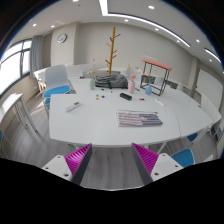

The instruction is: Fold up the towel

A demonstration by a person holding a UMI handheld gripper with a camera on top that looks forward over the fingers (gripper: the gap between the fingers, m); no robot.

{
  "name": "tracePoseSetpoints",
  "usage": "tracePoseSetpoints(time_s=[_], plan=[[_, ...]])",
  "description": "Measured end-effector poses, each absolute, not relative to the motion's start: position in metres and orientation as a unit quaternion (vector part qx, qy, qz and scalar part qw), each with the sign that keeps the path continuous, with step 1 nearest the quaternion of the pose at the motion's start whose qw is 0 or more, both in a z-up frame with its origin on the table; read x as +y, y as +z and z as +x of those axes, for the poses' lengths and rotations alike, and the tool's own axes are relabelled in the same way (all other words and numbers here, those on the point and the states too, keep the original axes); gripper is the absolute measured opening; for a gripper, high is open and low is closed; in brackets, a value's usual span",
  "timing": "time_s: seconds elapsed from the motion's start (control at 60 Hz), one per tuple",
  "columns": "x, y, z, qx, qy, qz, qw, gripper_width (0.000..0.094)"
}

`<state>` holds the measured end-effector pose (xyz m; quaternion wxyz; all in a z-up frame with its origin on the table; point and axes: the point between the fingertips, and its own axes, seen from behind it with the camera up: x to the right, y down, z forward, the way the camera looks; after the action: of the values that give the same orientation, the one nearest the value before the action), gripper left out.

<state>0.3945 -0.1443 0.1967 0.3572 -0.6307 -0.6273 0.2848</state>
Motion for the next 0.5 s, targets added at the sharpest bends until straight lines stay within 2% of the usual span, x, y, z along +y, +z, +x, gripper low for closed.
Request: tracePoseSetpoints(time_s=[0.283,0.5], plan=[[-0.123,0.162,0.335,-0.631,0.276,-0.623,0.371,0.0852],[-0.099,0.129,0.25,-0.628,0.286,-0.62,0.374,0.0851]])
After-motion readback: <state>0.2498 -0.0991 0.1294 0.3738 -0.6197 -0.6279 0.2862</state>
